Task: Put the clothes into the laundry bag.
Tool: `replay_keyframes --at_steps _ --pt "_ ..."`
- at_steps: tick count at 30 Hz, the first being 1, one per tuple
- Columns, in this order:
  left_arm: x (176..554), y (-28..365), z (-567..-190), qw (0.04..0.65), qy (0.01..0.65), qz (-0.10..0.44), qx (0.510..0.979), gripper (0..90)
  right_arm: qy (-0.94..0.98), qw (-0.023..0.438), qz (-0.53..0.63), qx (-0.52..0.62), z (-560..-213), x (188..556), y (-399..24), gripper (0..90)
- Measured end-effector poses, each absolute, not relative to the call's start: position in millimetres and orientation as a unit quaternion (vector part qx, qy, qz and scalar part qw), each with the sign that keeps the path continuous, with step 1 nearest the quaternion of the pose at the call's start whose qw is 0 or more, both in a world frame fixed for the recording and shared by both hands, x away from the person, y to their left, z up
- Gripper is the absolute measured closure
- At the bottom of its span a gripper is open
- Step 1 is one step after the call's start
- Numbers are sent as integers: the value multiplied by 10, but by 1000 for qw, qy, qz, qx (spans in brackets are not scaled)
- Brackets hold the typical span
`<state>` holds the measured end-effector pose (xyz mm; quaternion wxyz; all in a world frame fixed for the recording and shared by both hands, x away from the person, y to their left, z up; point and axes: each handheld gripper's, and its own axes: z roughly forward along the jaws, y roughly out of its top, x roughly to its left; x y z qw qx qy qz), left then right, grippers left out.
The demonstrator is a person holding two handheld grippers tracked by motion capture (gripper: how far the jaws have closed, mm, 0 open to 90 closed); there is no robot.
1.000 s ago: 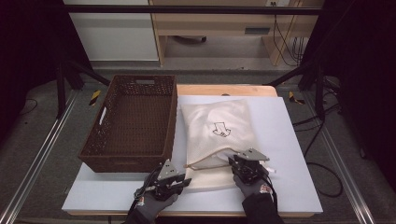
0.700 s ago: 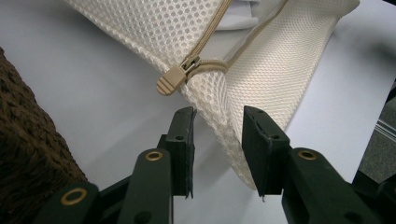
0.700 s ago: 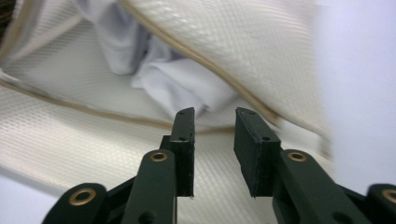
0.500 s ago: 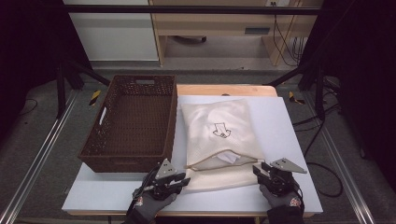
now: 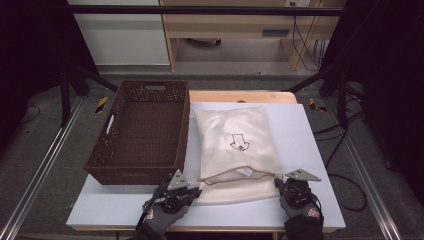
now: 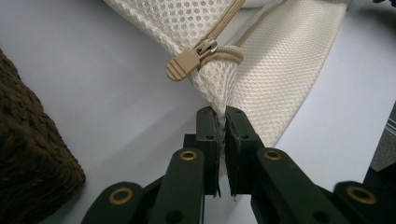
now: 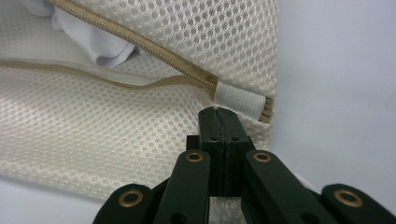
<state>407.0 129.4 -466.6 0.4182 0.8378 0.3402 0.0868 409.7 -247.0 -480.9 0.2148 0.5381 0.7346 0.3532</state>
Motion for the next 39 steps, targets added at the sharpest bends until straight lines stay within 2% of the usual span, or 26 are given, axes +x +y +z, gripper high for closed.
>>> replay_keyframes --at_steps 6,9,14,18,22,28,30,35,39 --pt "4058 1330 -4669 415 341 95 838 834 746 188 365 523 -4690 3906 -2572 898" --pt "4063 1332 -4698 410 346 106 837 744 756 178 347 525 -4774 3911 -2521 867" --pt "4072 1371 -4670 426 348 117 827 624 745 187 371 521 -4724 3909 -2548 700" --pt "4057 1359 -4669 426 340 132 828 601 716 222 401 526 -4625 3893 -2639 617" --pt "4043 1359 -4660 425 339 139 828 601 696 229 400 550 -4674 3979 -2759 616" --pt "4059 1316 -4733 412 338 120 838 607 714 181 386 556 -4846 4103 -2760 657" --pt "4056 1284 -4755 403 336 117 843 638 715 177 385 555 -4855 4100 -2738 707" --pt "4062 1252 -4782 393 337 110 848 810 722 178 378 552 -4848 4086 -2704 851" --pt "4058 1298 -4736 395 343 113 845 841 724 187 368 552 -4804 4053 -2717 873"
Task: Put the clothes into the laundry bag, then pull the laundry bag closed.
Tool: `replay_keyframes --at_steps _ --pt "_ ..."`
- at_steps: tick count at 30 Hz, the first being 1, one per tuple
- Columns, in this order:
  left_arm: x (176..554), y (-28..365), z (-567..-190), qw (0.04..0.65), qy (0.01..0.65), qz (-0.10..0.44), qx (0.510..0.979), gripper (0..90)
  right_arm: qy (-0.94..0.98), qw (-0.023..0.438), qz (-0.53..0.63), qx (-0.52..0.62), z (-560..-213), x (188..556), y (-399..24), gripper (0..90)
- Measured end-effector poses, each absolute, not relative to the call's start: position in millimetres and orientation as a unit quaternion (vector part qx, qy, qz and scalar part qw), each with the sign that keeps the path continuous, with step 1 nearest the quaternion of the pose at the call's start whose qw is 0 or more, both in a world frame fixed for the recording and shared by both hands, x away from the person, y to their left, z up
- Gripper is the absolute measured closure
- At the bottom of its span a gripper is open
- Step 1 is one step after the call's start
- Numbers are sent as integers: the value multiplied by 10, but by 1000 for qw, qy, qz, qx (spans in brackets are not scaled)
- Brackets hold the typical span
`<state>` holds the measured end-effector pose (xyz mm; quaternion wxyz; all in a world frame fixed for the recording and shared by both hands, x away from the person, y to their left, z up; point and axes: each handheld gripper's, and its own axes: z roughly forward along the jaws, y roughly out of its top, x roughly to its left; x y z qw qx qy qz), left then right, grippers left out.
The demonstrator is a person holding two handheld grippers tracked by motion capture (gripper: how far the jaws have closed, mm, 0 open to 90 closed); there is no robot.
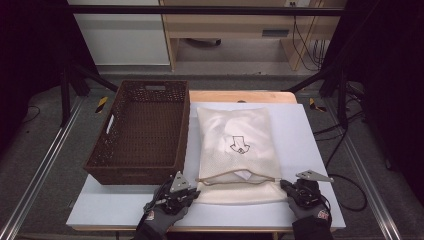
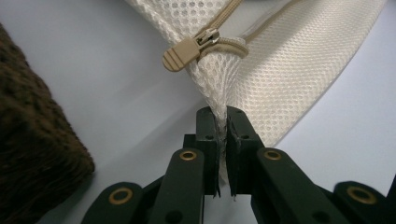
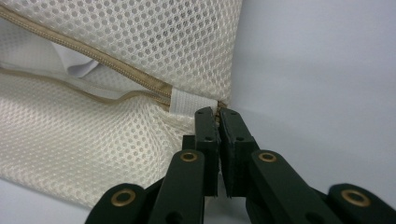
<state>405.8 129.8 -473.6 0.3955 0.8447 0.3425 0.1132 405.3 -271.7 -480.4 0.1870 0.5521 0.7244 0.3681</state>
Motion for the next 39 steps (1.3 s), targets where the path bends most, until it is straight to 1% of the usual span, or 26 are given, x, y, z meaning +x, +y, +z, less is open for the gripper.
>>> replay_keyframes --at_steps 2,4,6,7,11,13,14,17,20,24,28,35,39 --pt "4044 1320 -4716 396 343 116 844 841 723 193 369 551 -4774 4006 -2749 875" --pt "4027 1304 -4721 391 342 128 845 837 724 187 370 551 -4772 3980 -2754 874" --pt "4013 1292 -4722 389 341 134 845 802 730 193 364 546 -4788 3984 -2729 856" --pt "4008 1292 -4715 390 341 137 844 769 728 195 365 546 -4785 3984 -2721 840" --pt "3966 1310 -4660 393 342 147 841 630 720 207 395 532 -4724 3968 -2697 691" --pt "3945 1318 -4657 390 343 146 842 575 718 217 408 521 -4696 3968 -2658 635" --pt "3941 1326 -4665 388 345 144 843 542 717 220 415 514 -4683 3967 -2632 613" --pt "3945 1352 -4707 389 350 140 841 487 715 231 434 497 -4625 3966 -2560 566" --pt "3943 1366 -4718 396 349 138 838 475 714 243 444 484 -4546 3961 -2492 529" --pt "3943 1369 -4723 402 347 136 836 483 716 239 459 469 -4448 3961 -2372 492" --pt "3942 1375 -4751 402 350 135 835 500 718 230 472 457 -4386 3991 -2250 482" --pt "3949 1363 -4790 401 348 127 838 554 722 231 484 438 -4274 4004 -2041 441" --pt "3942 1350 -4798 399 345 120 841 608 722 235 495 424 -4177 4020 -1937 432"
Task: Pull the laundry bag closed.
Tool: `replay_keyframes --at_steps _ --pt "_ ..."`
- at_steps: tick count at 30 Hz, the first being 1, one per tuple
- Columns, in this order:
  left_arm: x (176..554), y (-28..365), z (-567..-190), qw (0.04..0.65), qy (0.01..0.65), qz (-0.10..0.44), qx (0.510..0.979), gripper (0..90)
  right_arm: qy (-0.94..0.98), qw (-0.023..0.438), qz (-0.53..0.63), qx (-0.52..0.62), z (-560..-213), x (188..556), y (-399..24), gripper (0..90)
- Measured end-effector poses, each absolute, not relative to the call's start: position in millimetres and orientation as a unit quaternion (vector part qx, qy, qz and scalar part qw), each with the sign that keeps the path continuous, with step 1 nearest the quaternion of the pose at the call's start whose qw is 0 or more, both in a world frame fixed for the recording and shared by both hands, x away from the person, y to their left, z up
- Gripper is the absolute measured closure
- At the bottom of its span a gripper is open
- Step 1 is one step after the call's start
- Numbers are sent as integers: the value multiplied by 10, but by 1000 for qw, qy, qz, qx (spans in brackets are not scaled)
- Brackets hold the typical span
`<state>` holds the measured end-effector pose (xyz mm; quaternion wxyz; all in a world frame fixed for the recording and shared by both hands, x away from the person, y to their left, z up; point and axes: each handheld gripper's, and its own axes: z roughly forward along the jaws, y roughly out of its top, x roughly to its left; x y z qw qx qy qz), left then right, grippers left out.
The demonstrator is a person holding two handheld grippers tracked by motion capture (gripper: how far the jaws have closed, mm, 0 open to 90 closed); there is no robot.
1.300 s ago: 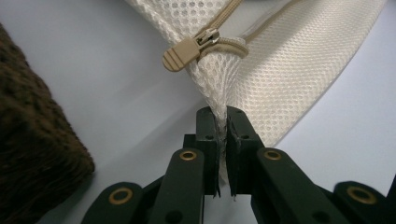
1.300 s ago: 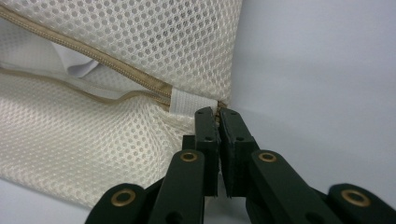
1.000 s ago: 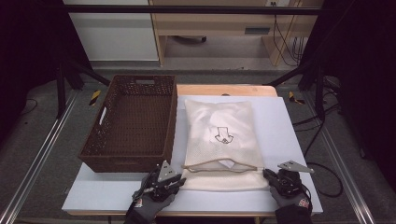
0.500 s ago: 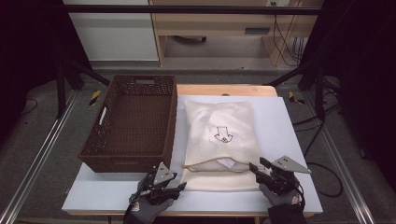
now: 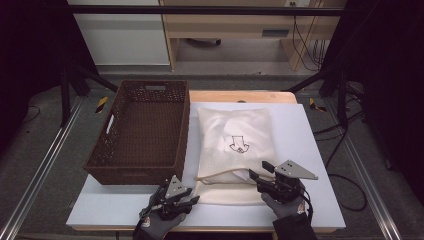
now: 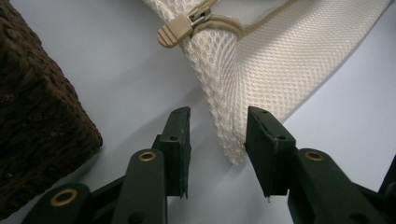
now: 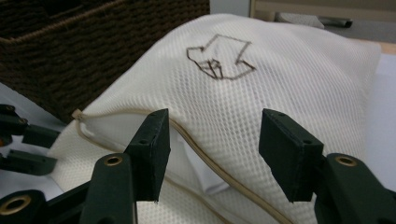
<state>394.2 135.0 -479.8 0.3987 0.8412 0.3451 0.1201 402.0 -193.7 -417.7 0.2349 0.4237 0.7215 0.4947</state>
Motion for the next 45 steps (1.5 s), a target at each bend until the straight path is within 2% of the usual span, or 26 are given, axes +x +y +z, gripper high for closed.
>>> replay_keyframes --at_steps 8,20,35,40,45 --pt "3933 1319 -4809 387 343 104 850 699 731 225 503 402 -4065 4061 -1691 425" --pt "3900 1306 -4823 387 341 111 849 840 751 207 503 375 -4010 4136 -1285 439" --pt "3908 1311 -4837 394 343 111 845 848 804 156 457 346 -4258 4199 -590 670" --pt "3902 1308 -4838 394 341 113 846 848 815 159 437 345 -4364 4223 -415 677" --pt "3901 1309 -4841 395 341 113 846 848 823 169 420 342 -4457 4254 -268 640"
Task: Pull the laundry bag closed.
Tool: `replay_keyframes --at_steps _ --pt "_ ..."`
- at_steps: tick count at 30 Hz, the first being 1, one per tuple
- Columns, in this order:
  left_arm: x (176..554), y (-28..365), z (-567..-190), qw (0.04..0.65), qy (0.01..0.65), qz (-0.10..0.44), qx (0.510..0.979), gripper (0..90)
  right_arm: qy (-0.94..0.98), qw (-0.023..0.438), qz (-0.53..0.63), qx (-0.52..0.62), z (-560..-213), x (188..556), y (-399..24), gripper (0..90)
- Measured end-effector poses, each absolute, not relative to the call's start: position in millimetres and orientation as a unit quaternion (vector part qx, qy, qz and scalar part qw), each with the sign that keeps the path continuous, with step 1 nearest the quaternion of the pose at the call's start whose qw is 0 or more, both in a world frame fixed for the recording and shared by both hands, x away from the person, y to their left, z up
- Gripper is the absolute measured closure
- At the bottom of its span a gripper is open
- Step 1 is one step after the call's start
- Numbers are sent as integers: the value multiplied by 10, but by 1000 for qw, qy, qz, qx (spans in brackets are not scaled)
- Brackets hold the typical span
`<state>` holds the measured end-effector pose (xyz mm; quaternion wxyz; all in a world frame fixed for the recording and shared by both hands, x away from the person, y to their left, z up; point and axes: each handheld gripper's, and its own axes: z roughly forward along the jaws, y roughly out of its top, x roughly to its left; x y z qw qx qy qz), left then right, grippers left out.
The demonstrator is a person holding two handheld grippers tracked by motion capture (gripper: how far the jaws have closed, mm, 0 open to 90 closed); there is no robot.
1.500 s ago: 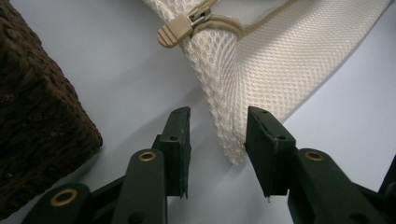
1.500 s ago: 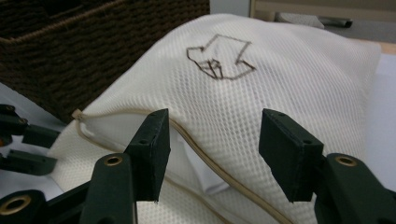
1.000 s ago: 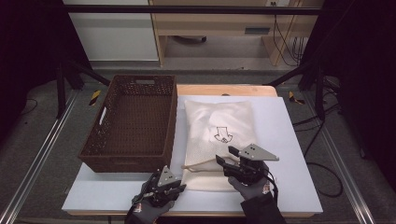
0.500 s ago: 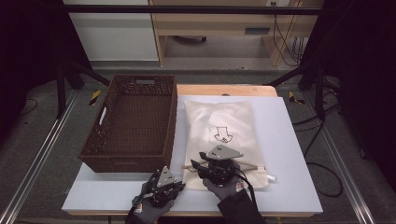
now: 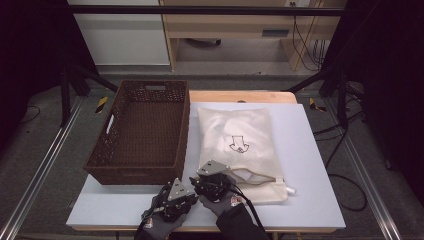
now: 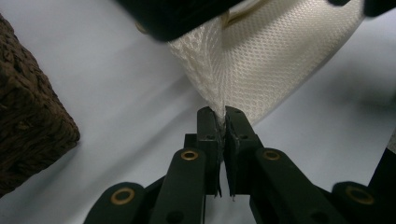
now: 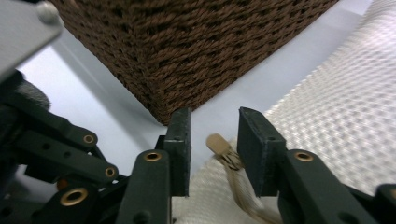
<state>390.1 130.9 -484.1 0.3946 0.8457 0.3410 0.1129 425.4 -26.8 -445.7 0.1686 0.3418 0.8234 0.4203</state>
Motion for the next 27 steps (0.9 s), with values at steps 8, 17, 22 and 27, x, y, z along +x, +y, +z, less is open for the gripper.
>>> replay_keyframes --at_steps 8,17,22,27 --pt "3894 1304 -4844 395 340 115 845 848 827 199 395 346 -4636 4293 -173 594" --pt "3894 1304 -4843 395 339 116 846 848 829 226 371 352 -4683 4299 -184 787" --pt "3895 1304 -4844 395 340 116 845 848 820 211 392 360 -4589 4287 -278 805" --pt "3895 1304 -4844 395 340 116 846 848 816 193 408 363 -4490 4256 -340 806"
